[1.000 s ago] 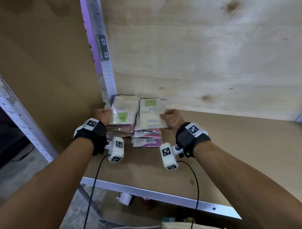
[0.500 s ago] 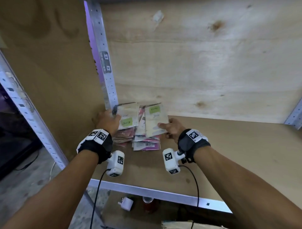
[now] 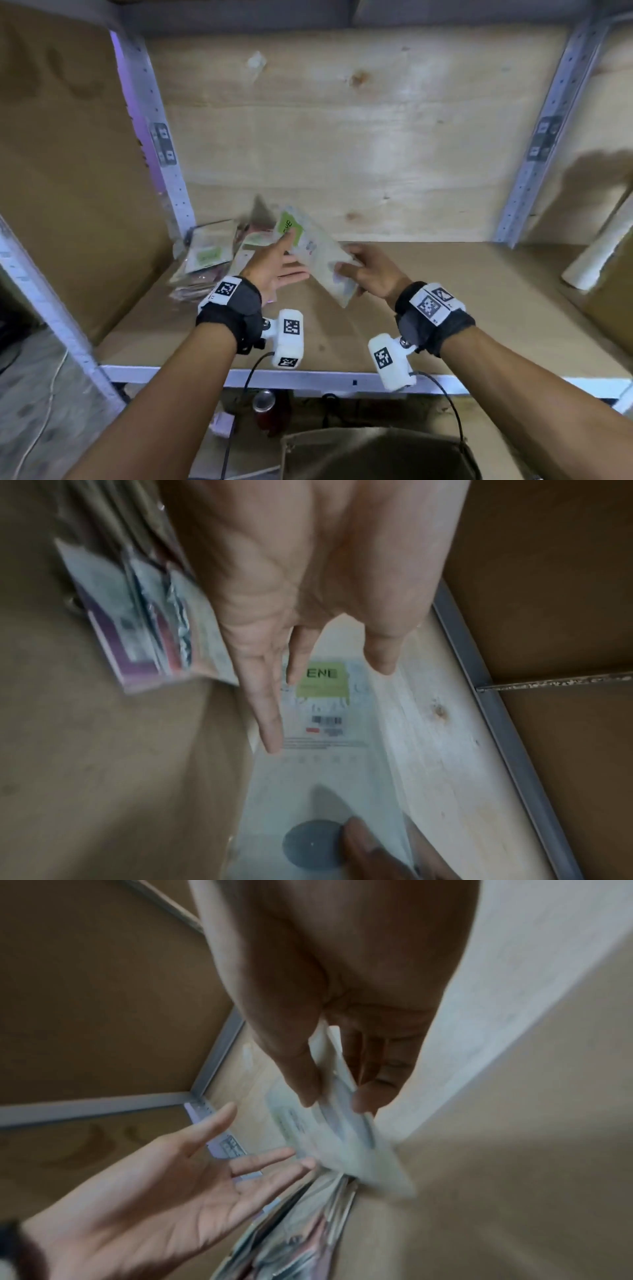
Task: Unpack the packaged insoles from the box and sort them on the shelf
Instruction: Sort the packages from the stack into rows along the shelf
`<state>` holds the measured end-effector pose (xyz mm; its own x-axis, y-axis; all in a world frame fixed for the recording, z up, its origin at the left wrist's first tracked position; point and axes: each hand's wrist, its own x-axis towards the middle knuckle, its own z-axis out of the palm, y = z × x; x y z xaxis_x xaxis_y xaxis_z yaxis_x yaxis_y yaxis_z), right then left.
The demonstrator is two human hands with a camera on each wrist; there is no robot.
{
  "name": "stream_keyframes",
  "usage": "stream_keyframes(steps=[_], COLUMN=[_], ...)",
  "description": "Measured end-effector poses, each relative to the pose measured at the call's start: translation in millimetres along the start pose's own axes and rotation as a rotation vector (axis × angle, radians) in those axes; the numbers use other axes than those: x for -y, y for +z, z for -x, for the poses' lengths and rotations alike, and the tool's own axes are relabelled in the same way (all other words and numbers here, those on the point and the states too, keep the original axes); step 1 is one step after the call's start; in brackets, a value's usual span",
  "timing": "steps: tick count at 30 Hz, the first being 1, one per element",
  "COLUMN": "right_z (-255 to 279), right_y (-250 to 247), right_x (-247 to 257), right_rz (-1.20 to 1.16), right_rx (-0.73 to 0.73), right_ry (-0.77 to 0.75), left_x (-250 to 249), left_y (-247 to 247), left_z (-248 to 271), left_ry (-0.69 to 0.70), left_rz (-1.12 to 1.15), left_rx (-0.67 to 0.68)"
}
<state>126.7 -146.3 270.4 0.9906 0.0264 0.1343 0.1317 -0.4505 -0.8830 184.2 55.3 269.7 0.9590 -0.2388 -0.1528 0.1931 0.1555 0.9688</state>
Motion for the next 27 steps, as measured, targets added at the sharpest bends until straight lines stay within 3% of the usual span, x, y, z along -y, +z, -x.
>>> stream_keyframes(steps=[6,10,14,19,23,27], right_z=[26,31,31,21,22,26], right_y=[-27,-44,-63,-88,-98,-103], right_x=[-16,-31,-49,-72,-86,-96], right_rz=[0.43,0.514,0.336,0.173,-0.07,-0.209], right_rx=[0.034,0.062,0.11,-0.144,0.022,0.137], right_ry=[-0.15,-0.112,0.009,0.098,0.272,0.305], left_x=[15,22,31,40,48,56], left_y=[29,46,63,75,88,93], left_z=[-6,-19,-32,-37,-39,-41], left_ry=[-0.079,-0.022,0.03,-0.017,-0.074,-0.071], left_rz=[0.32,0.275,0.119,0.051,0.062,0.023], left_rx=[0.052,-0.07,-0.124,-0.066,-0.011,-0.063])
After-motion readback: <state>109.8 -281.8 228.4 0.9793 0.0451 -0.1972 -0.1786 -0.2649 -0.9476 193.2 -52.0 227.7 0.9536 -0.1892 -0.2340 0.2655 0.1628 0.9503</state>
